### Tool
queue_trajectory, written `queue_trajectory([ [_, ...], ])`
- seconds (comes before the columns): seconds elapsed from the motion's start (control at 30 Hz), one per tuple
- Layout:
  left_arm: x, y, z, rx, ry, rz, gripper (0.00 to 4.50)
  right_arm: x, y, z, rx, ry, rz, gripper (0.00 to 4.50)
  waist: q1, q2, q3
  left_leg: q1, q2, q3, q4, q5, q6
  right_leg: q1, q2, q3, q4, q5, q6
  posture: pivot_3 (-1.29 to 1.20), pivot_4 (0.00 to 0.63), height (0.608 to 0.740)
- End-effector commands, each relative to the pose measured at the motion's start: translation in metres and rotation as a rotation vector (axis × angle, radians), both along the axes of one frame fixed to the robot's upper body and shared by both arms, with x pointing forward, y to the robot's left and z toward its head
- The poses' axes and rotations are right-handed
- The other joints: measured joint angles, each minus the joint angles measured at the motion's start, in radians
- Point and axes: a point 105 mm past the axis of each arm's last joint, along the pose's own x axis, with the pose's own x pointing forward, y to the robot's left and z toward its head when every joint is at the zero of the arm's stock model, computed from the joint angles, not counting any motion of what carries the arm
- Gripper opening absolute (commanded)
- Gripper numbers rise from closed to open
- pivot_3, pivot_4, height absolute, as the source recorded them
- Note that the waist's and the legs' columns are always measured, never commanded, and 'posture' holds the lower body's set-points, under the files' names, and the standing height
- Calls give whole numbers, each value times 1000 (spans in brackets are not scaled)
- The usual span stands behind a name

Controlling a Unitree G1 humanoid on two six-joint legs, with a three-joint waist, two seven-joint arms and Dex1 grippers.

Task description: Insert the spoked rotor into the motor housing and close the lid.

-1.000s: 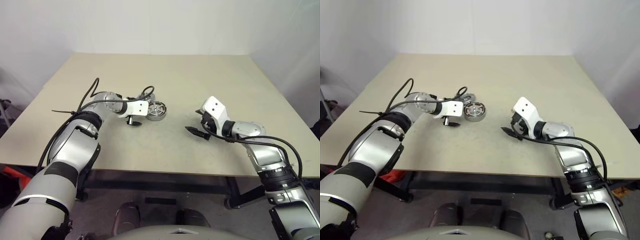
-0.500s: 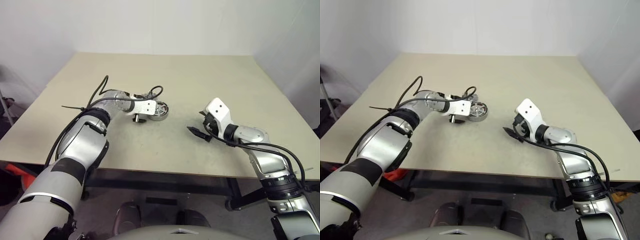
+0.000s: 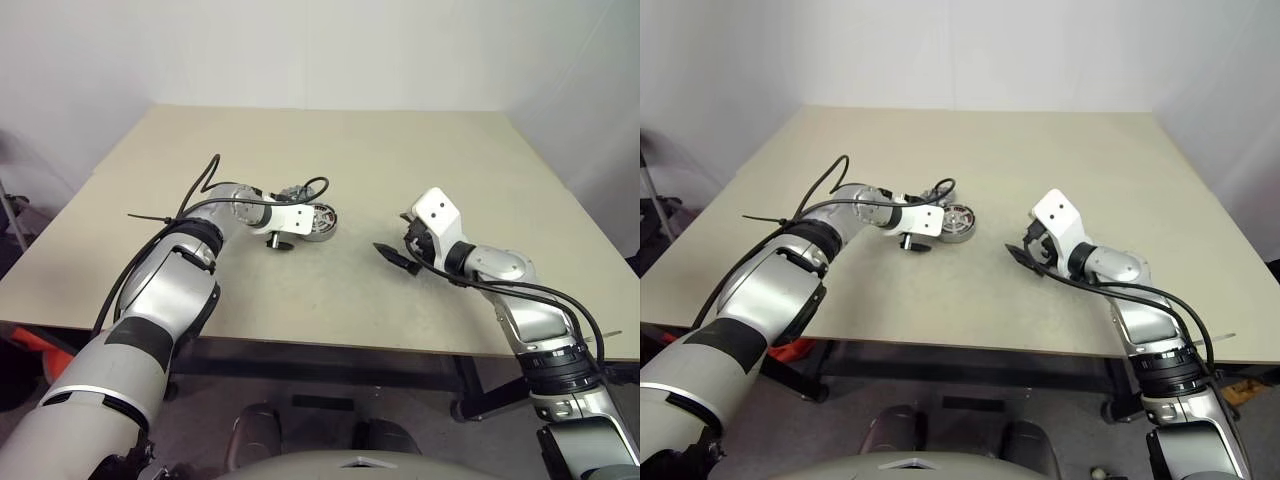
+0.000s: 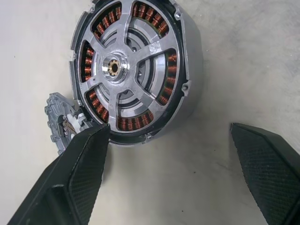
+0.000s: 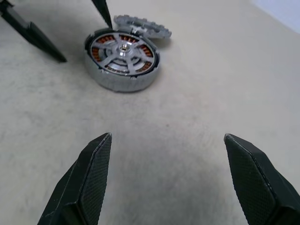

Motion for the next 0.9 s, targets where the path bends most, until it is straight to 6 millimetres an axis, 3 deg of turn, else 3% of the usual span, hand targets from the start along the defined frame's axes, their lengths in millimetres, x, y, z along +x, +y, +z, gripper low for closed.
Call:
queue_trajectory([
  [0.03,-1,-1,0,13,14,-11,4314,3,-1,23,25,-81,-7,4332,0,0,0,0,0,0,0,0,0,0,0,0,0,0,0,0,0,740],
  [0.9,5,-12,30,172,-93,-143,4314,-18,0,19,76,-95,-90,4332,1,0,0,0,0,-7,0,0,0,0,0,0,-1,0,0,0,0,740],
])
